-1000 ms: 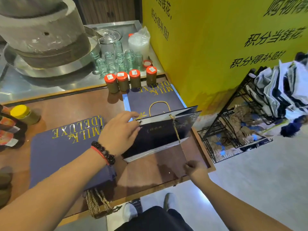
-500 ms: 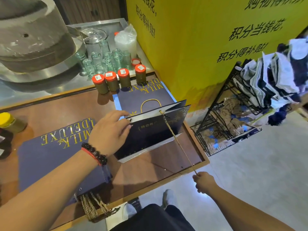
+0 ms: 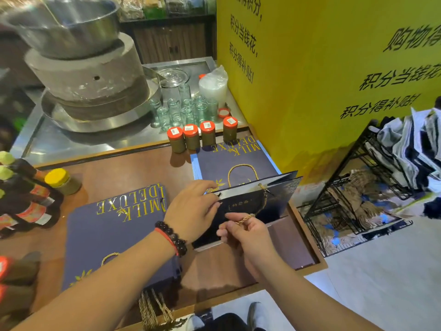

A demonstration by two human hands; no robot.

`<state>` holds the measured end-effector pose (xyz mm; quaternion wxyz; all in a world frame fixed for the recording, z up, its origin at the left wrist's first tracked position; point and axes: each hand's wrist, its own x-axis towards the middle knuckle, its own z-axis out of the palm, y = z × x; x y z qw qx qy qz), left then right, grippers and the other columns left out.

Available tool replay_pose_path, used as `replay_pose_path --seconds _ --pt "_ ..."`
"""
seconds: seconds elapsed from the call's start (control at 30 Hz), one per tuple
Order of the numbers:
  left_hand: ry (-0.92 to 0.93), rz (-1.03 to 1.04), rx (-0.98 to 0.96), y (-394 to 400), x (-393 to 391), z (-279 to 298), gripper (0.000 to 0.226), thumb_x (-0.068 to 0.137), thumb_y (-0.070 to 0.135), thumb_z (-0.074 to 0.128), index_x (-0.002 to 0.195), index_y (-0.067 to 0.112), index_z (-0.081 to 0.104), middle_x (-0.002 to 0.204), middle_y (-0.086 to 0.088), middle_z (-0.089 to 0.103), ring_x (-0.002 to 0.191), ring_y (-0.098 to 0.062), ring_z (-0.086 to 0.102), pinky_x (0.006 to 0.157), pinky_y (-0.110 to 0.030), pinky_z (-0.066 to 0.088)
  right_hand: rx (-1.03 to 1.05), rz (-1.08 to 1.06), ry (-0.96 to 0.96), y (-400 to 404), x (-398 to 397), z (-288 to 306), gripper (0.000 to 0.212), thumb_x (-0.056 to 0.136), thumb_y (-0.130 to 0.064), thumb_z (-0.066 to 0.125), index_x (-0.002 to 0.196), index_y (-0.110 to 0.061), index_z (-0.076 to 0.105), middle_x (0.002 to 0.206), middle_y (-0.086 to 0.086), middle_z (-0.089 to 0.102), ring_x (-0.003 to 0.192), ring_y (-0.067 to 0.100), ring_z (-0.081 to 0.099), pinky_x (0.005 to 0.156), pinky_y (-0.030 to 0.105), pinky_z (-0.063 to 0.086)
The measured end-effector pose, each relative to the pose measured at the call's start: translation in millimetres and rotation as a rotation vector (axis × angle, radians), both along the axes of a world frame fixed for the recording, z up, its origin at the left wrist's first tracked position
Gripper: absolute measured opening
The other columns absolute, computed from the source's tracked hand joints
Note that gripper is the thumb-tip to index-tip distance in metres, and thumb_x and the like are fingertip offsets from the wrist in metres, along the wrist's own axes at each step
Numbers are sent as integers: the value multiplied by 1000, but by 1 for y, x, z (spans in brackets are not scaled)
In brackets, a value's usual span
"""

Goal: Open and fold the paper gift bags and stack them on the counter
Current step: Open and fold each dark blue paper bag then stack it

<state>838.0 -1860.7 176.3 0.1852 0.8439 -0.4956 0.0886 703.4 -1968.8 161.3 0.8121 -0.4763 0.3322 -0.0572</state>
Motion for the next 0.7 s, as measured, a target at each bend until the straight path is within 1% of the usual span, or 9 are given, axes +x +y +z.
replay_pose_path --seconds 0.1,0.17,0.2,0.27,0.33,0.47,0.57,0.63,0.7 --pt "9 6 -1 1 -2 4 29 84 32 47 75 18 71 112 2 64 103 -18 55 74 -27 49 62 -73 -58 7 15 11 12 95 1 54 105 -4 58 76 11 72 69 17 70 64 26 57" --pt "43 13 -11 3 -1 3 23 82 29 53 75 17 71 113 1 63 106 -16 52 75 -29 50 58 -106 -46 10 20 13 10 95 2 55 103 -5 56 73 8 71 66 16 70 63 26 57" --pt "61 14 -16 4 -1 3 23 82 29 53 75 17 72 114 1 63 107 -15 49 76 -30 50 42 -117 -36 11 21 13 10 95 1 55 102 -6 55 73 8 72 67 16 70 63 26 57" --pt "78 14 -26 5 0 1 31 84 32 48 76 15 72 116 1 62 109 -14 45 78 -31 50 -1 -135 -25 13 22 10 9 95 0 56 101 -7 55 76 7 73 71 16 71 65 27 56" --pt "85 10 -29 6 -1 1 36 84 34 43 76 15 72 117 1 61 110 -14 46 79 -31 50 -63 -133 -14 13 22 9 8 94 -1 58 100 -6 56 75 6 73 72 16 71 66 27 55" --pt "72 8 -40 6 -4 2 35 84 33 43 75 15 72 116 0 62 108 -17 51 77 -30 50 -183 -133 24 11 24 8 8 93 -1 60 97 -7 58 70 4 70 64 15 67 61 26 53" --pt "84 0 -44 6 -6 1 35 85 32 44 75 14 72 118 -1 62 108 -20 54 78 -31 50 -213 -155 23 12 24 7 7 91 -1 62 95 -6 59 67 5 68 62 14 66 59 27 52" --pt "83 -11 -40 6 -7 0 35 86 32 43 76 14 72 119 -1 61 108 -20 53 81 -32 50 -213 -162 30 14 24 6 8 89 1 65 93 -5 61 66 5 67 60 13 65 57 24 51" --pt "64 -24 -49 6 -9 2 34 86 29 43 75 15 71 118 0 60 107 -20 53 80 -31 50 -221 -168 49 15 25 6 8 86 0 69 89 -6 65 70 8 68 60 11 65 57 22 51"
